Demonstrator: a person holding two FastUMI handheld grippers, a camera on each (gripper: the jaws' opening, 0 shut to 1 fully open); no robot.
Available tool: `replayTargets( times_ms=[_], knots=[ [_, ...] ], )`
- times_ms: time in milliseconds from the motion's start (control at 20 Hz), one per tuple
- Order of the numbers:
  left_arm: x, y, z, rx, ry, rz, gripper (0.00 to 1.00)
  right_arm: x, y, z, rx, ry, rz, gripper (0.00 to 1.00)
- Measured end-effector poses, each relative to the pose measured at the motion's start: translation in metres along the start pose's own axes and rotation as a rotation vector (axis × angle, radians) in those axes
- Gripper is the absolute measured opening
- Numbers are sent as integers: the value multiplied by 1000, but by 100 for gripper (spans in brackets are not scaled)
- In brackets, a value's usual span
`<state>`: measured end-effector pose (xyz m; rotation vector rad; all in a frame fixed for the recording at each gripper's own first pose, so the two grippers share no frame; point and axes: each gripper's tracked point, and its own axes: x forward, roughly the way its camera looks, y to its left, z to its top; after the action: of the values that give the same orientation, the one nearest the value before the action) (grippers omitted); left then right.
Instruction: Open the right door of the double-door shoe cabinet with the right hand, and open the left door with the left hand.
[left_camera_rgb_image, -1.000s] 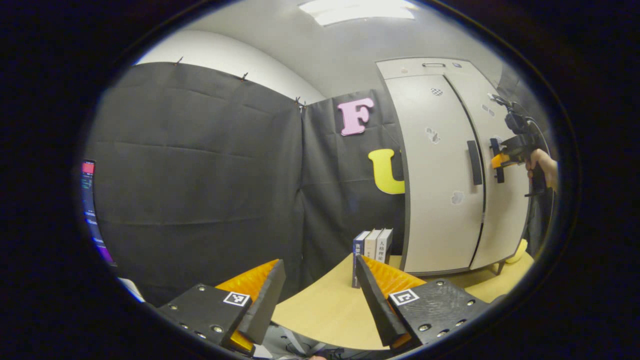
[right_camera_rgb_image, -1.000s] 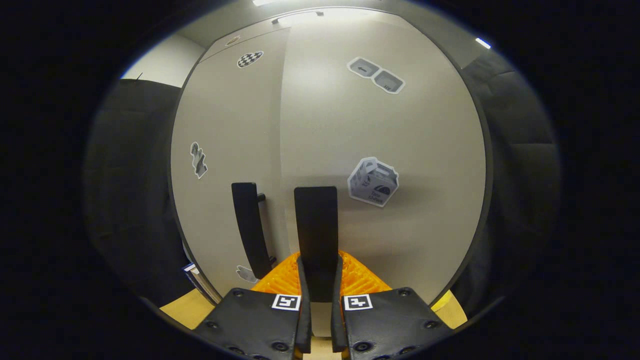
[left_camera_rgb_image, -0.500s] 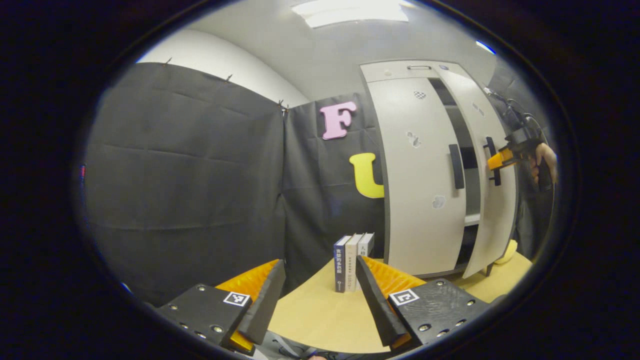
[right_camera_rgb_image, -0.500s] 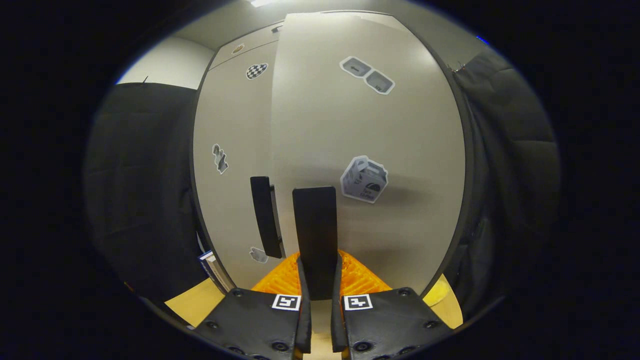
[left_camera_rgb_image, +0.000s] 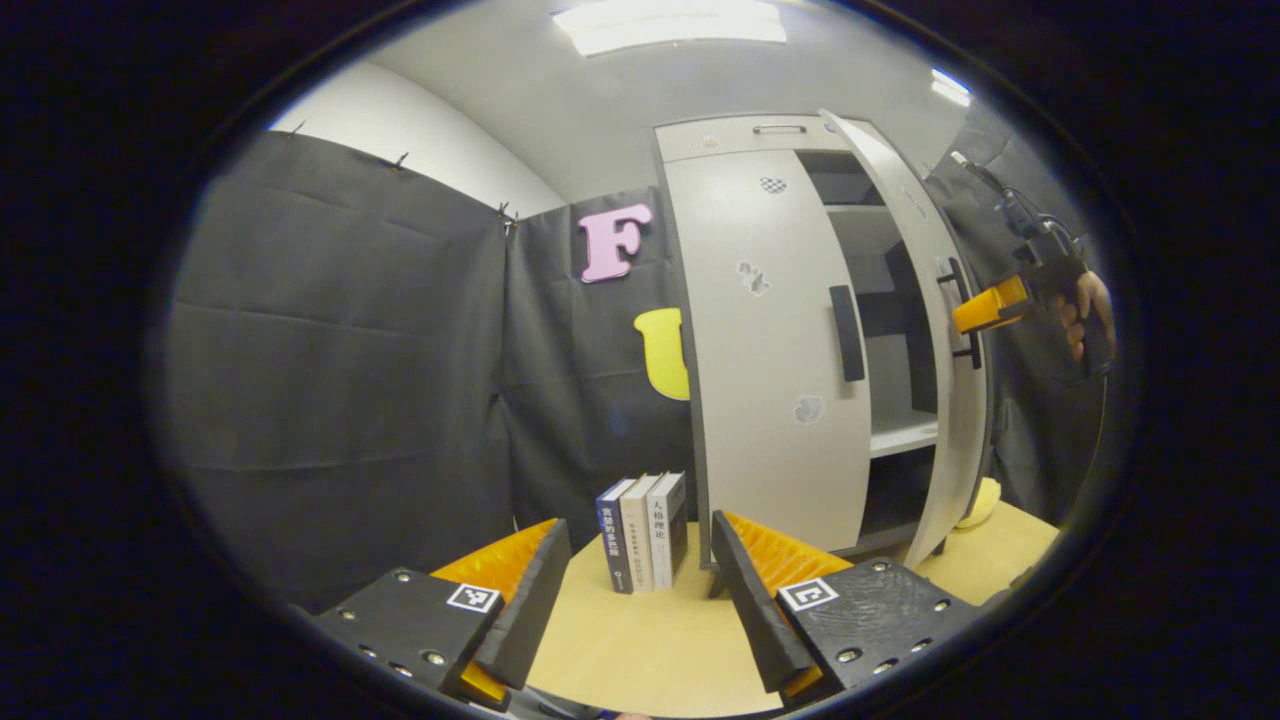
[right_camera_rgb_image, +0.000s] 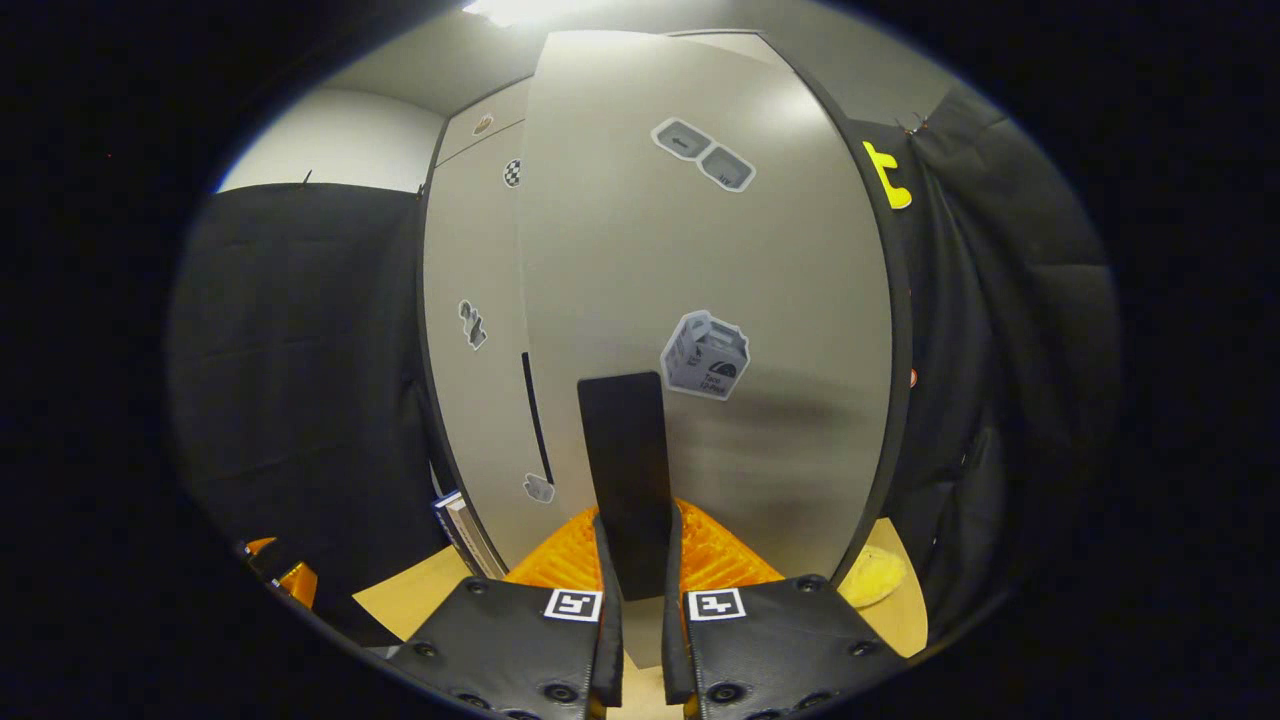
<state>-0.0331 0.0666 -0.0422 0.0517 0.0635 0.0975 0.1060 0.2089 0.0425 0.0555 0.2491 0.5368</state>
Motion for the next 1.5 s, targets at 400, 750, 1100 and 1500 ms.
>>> replayTargets(
  times_ms=[400, 750, 1100, 1500],
  knots=[
    [4, -38, 7, 1, -9, -60, 85, -40, -23, -5, 30, 19, 37, 17],
    [10, -77, 14, 1, -22, -117, 85, -71, -50, -8, 1, 12, 23, 17],
    [16, -127, 23, -21, -40, -192, 85, -100, -90, -8, -70, -2, -40, 12],
    [9, -167, 34, 5, -70, -252, 85, -126, -128, 1, -66, -57, -79, 12]
  ],
)
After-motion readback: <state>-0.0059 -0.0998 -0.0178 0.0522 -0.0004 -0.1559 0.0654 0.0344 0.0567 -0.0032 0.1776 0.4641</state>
